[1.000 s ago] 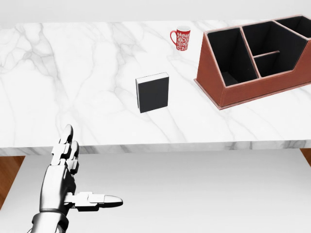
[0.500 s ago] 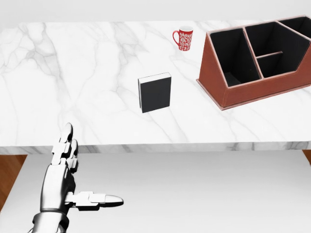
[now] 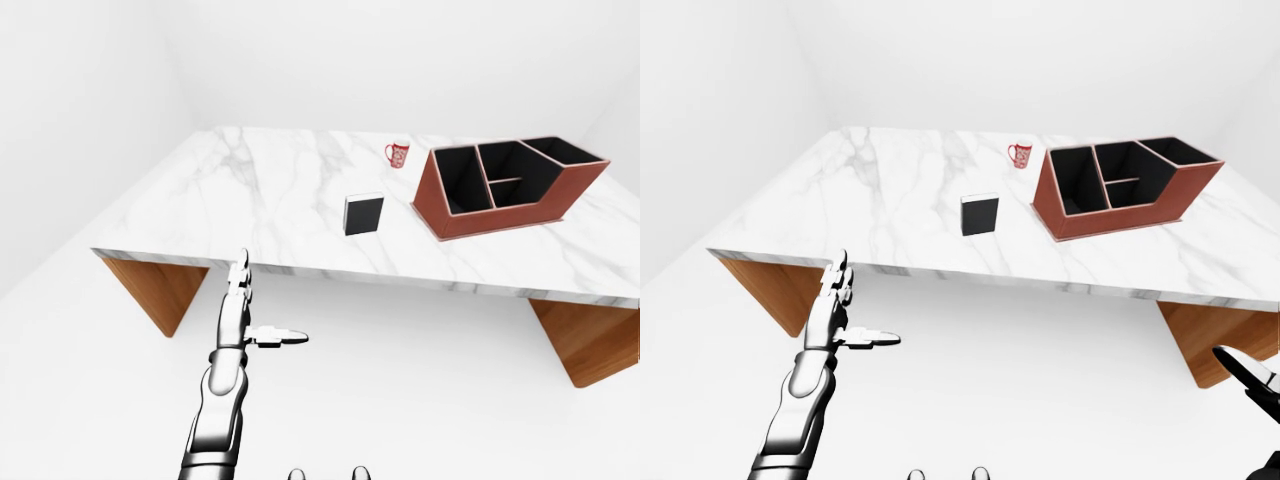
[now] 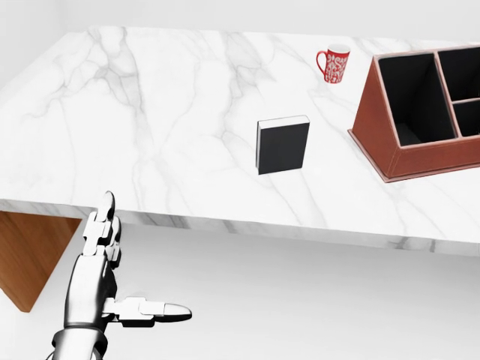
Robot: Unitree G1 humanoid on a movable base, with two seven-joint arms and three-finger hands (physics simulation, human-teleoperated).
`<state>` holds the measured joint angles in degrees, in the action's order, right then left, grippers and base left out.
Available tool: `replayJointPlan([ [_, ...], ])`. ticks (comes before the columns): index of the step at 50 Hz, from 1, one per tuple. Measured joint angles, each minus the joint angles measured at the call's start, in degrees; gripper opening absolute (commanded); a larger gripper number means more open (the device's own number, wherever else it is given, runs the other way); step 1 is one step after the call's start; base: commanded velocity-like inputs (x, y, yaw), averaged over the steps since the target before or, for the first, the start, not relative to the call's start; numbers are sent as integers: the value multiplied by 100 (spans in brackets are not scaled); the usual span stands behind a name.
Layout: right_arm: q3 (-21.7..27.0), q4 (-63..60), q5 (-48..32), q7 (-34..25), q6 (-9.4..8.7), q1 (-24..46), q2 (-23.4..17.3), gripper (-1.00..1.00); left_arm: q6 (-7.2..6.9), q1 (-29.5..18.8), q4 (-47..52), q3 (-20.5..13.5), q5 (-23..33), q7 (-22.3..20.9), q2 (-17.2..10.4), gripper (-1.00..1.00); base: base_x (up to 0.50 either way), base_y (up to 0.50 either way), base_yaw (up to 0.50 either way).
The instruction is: Pick up the book and place it in the left compartment of the caddy.
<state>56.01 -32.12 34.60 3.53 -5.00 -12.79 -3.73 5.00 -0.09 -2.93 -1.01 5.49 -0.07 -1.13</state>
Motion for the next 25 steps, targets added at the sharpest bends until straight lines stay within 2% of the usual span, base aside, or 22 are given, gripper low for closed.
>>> replayJointPlan([
  [25,-9,27,-39,-30,0,-2,22,100,0,-7,-39,-7,36,6,-5,100,0,0,22],
])
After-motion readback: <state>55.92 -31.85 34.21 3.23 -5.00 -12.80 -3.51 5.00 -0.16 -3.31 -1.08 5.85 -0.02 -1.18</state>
